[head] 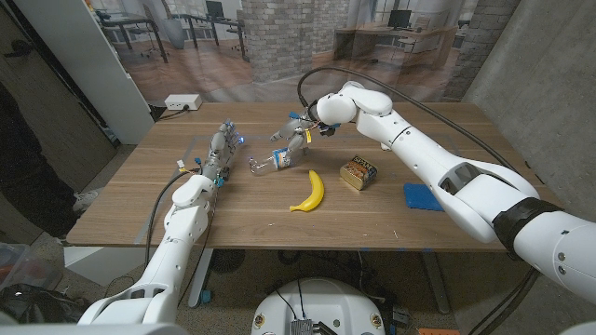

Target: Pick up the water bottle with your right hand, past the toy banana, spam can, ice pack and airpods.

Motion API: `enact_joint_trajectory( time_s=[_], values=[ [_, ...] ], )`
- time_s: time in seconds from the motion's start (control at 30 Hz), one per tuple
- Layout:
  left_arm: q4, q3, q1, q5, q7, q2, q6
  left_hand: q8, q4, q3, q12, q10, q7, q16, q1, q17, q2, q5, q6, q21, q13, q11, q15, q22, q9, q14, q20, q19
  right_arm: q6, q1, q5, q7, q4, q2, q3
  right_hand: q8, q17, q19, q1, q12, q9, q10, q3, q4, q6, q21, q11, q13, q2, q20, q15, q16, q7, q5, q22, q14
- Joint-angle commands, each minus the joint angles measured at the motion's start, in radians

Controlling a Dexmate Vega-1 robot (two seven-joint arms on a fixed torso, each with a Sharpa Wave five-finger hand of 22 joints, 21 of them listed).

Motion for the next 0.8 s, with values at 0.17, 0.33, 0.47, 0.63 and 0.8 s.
enact_joint_trajectory(
  time_s=[0.17,0.33,0.47,0.63,0.8],
  values=[
    [-0.003,-0.002,0.004,-0.003,0.001,0.0,0.005,0.003,-0.001,-0.002,0.005,-0.089,0.001,0.003,-0.005,0.006,0.023,0.007,-0.084,-0.002,0.006,-0.002,0.001,0.005,0.002,-0.125,0.011,-0.11,-0.01,0.008,-0.026,-0.017,0.031,0.016,-0.016,0.01,0.004,0.005,0.013,0.002,0.005,-0.001,-0.001,0.006,-0.006,0.002,0.0,0.002,-0.015,-0.005,-0.001,0.003,0.0,0.007,0.002,0.001],
    [-0.003,-0.002,0.006,-0.004,0.0,-0.001,0.008,0.003,0.0,-0.003,0.005,-0.089,0.001,0.003,-0.006,0.006,0.023,0.007,-0.084,-0.003,0.006,-0.003,0.001,0.005,0.002,-0.125,0.01,-0.109,-0.012,0.009,-0.029,-0.017,0.037,0.018,-0.018,0.011,0.004,0.004,0.015,0.002,0.005,-0.001,-0.005,0.007,-0.004,0.002,0.0,0.002,-0.023,-0.006,-0.003,0.002,-0.004,0.008,0.002,0.0],
    [-0.005,-0.004,0.007,-0.004,0.001,0.0,0.009,0.003,0.0,-0.003,0.004,-0.09,0.002,0.003,-0.006,0.006,0.022,0.007,-0.085,-0.003,0.006,-0.003,0.001,0.005,0.002,-0.125,0.009,-0.108,-0.014,0.01,-0.035,-0.024,0.039,0.02,-0.021,0.013,0.004,0.004,0.012,0.003,0.005,-0.001,-0.015,0.01,-0.003,0.001,-0.002,0.002,-0.035,-0.008,-0.004,0.003,-0.008,0.009,0.002,0.0],
    [-0.004,-0.004,0.006,-0.004,0.002,-0.001,0.008,0.003,0.0,-0.004,0.005,-0.089,0.002,0.003,-0.006,0.006,0.022,0.007,-0.085,-0.004,0.006,-0.003,0.002,0.005,0.002,-0.125,0.009,-0.108,-0.014,0.012,-0.035,-0.022,0.047,0.025,-0.023,0.015,0.005,0.005,0.009,0.003,0.006,-0.002,-0.024,0.014,0.0,0.002,-0.003,0.002,-0.046,-0.009,-0.005,0.003,-0.009,0.011,0.002,0.001],
    [-0.003,-0.005,0.007,-0.004,0.003,-0.001,0.009,0.003,0.0,-0.004,0.004,-0.09,0.002,0.003,-0.006,0.006,0.022,0.007,-0.084,-0.005,0.006,-0.002,0.002,0.005,0.002,-0.126,0.01,-0.107,-0.01,0.014,-0.037,-0.026,0.058,0.029,-0.029,0.015,0.005,0.007,0.009,0.003,0.006,-0.002,-0.029,0.016,0.002,0.002,0.0,0.002,-0.051,-0.005,-0.002,0.003,-0.008,0.014,0.003,0.001]
  ],
)
